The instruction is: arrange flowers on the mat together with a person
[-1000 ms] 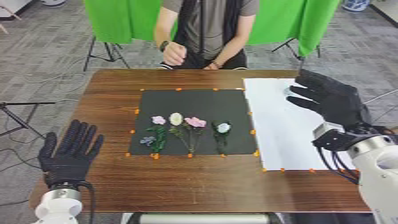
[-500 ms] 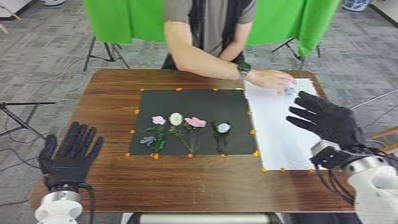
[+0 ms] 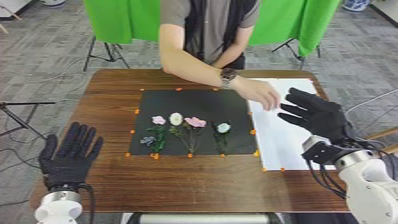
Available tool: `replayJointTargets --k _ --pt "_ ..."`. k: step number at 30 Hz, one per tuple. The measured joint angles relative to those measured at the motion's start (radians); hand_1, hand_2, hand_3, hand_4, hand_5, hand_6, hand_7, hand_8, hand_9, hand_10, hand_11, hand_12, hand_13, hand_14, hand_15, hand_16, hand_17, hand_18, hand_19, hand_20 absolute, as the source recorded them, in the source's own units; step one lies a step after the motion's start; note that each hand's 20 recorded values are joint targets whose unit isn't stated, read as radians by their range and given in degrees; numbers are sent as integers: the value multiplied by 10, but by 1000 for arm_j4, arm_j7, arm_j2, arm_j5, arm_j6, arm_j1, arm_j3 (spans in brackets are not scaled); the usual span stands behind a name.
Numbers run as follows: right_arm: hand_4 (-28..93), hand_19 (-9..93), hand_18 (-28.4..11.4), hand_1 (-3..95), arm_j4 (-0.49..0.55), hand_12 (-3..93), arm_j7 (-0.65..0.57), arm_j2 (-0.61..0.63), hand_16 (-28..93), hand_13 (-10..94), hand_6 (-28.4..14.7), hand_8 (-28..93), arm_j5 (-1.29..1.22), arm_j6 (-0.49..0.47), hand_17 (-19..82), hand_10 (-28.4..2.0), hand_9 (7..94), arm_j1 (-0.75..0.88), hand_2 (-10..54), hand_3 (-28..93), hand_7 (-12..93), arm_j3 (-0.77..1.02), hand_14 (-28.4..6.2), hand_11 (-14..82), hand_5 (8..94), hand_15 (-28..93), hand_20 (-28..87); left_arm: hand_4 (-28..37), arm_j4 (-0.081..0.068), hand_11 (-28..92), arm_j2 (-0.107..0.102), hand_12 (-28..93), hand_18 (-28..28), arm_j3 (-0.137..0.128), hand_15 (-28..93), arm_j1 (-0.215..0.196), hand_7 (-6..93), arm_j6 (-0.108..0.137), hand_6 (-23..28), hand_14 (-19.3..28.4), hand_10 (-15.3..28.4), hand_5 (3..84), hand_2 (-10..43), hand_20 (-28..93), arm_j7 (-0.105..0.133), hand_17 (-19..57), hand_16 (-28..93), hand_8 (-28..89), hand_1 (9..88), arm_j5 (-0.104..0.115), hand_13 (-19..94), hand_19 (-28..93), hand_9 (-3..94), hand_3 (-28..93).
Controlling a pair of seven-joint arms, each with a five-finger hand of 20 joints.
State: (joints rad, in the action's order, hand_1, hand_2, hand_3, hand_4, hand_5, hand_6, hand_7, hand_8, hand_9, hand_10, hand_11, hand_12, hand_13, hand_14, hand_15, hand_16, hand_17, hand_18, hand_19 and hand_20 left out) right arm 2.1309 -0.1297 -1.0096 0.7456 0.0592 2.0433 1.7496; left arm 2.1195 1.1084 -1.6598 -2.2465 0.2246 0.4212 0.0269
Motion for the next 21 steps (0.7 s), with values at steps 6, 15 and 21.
replayJointTargets --k 6,15,21 --pt "-258 401 -184 246 5 107 -15 -3 165 359 -24 -113 0 -20 119 -117 433 3 108 797 142 14 -141 49 480 111 144 -283 3 179 0 54 149 0 250 0 130 15 86 139 135 477 163 94 -3 -65 -69 -105 240 7 301 383 403 742" --pt "-256 403 -185 246 9 108 -30 -10 168 361 -24 -112 0 -50 117 -117 433 9 109 796 141 33 -144 49 478 111 144 -283 3 181 2 56 149 0 255 2 131 14 85 140 135 476 161 92 -8 -65 -69 -105 241 7 300 384 403 743" --pt "-256 402 -185 245 10 108 -30 -11 171 360 -23 -111 0 -60 117 -118 432 19 108 797 141 43 -145 49 476 110 143 -283 2 181 2 57 149 0 257 6 132 13 85 141 135 476 160 91 -11 -65 -69 -105 238 7 300 385 404 747"
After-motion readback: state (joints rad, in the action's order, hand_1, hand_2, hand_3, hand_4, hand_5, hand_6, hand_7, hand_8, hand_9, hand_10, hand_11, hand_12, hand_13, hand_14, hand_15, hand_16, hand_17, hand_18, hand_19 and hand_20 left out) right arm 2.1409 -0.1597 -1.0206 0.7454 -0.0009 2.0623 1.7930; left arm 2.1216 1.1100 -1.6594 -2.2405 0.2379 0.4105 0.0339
